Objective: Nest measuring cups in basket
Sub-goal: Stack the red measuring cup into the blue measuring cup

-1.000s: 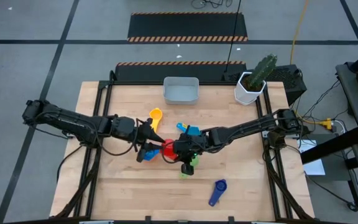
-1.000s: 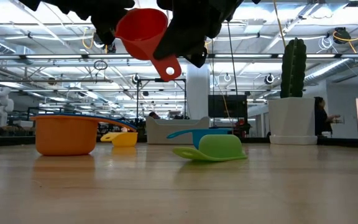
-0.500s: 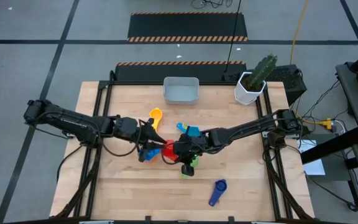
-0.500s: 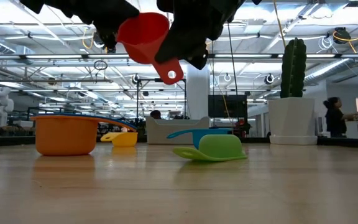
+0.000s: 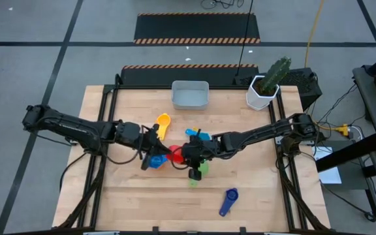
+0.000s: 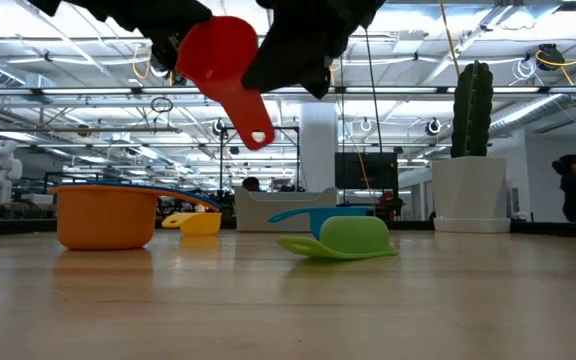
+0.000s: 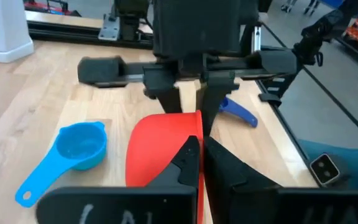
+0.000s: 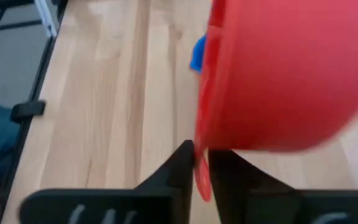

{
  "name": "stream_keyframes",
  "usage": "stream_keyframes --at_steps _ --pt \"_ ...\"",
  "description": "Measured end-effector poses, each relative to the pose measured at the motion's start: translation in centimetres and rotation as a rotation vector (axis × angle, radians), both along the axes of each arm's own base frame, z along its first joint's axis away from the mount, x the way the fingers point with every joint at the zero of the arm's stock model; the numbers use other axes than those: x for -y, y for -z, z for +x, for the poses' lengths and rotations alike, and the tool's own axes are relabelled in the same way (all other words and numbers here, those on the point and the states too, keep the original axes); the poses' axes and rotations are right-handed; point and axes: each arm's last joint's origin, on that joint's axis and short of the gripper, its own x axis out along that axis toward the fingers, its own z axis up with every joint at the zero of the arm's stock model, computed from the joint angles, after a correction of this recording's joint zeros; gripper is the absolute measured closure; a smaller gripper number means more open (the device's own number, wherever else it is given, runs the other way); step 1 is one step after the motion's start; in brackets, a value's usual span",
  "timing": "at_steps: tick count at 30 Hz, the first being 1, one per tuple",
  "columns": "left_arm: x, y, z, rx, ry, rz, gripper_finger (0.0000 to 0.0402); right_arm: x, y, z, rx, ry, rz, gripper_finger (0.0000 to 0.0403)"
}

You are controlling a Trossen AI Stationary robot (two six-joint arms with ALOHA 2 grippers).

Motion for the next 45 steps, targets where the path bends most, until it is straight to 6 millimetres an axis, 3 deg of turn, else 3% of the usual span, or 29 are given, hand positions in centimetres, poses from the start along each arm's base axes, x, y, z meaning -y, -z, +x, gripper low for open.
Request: stream_keyframes --at_steps 8,14,18,26,33,38,45 --pt "-0.3 -2.2 -4.0 0.024 -0.063 0.040 0.0396 0.3 -0.6 -0.4 0.008 0.044 -0.056 0.0254" --pt "0.1 -4.1 -7.4 0.113 -0.113 0.071 0.0395 0.3 -0.8 -0.7 -0.001 0.023 -0.079 0.0210" --pt "0.5 -3.8 -8.7 0.212 -0.122 0.065 0.0395 0.4 -0.9 -0.7 0.016 0.021 -0.157 0.0203" --pt "0.2 -1.5 -9.5 0.436 -0.140 0.010 0.0395 0.5 0.1 -0.7 0.148 -0.001 -0.276 0.0202" --pt "-0.4 0.9 -9.6 0.592 -0.198 -0.059 0.0394 1.2 -0.9 -1.6 0.277 -0.009 -0.325 0.0202" --pt "-0.7 1.3 -10.0 0.638 -0.216 -0.148 0.0394 1.2 -1.6 -2.8 0.244 0.054 -0.590 0.0202" --pt "-0.9 1.3 -10.2 0.636 -0.283 -0.244 0.0394 -0.7 -1.6 -3.5 0.296 0.024 -1.003 0.0202"
